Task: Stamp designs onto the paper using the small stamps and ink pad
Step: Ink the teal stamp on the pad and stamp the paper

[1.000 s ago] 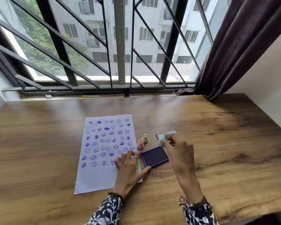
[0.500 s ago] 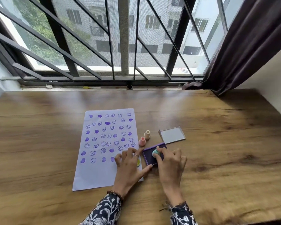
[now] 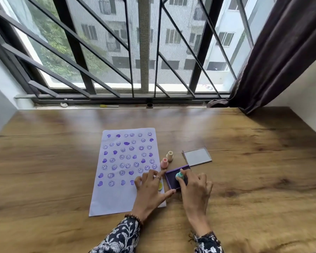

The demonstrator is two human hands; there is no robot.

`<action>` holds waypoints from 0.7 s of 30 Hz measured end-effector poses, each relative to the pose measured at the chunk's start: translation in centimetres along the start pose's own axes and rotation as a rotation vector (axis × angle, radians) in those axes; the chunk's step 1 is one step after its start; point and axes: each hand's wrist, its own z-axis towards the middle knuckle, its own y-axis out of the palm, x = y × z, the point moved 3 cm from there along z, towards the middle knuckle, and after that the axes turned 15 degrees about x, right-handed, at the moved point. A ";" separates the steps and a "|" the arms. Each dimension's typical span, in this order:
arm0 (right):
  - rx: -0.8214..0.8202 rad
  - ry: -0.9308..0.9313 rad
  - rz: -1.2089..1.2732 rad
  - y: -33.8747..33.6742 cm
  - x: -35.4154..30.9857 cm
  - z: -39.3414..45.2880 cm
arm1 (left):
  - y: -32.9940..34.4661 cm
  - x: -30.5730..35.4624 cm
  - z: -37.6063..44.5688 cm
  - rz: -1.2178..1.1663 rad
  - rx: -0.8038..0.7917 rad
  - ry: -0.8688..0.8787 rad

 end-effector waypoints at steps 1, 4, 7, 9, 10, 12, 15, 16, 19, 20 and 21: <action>0.002 0.015 0.008 0.1 0.1 0.0 | -0.3 -0.2 0.1 -0.047 -0.016 0.006; -0.036 0.075 0.057 0.2 0.3 0.1 | -2.3 -2.2 0.2 -0.152 -0.013 0.050; -0.075 0.257 0.230 -0.2 0.0 0.0 | -5.7 -5.8 0.4 -0.158 0.064 0.097; -0.059 0.391 0.423 -0.8 -1.4 -0.4 | -8.2 -8.3 0.3 -0.133 0.138 0.108; -0.061 0.448 0.537 -1.1 -2.5 -0.8 | -9.3 -9.5 0.1 -0.107 0.172 0.123; -0.101 0.550 0.715 -1.0 -5.1 -2.1 | -10.7 -11.6 -0.3 -0.073 0.200 0.126; -0.136 0.636 0.764 -0.1 -7.3 -3.7 | -10.8 -12.5 -0.8 -0.043 0.173 0.158; -0.136 0.661 0.758 0.2 -7.4 -3.9 | -10.5 -12.0 -0.9 -0.022 0.147 0.209; -0.124 0.628 0.568 0.7 -6.9 -3.7 | -9.1 -9.9 -0.9 0.072 0.010 0.340; -0.123 0.583 0.477 0.8 -6.8 -3.3 | -8.6 -9.5 -0.8 0.078 -0.034 0.353; -0.131 0.537 0.405 0.7 -6.7 -2.9 | -8.0 -9.4 -0.7 0.061 -0.061 0.346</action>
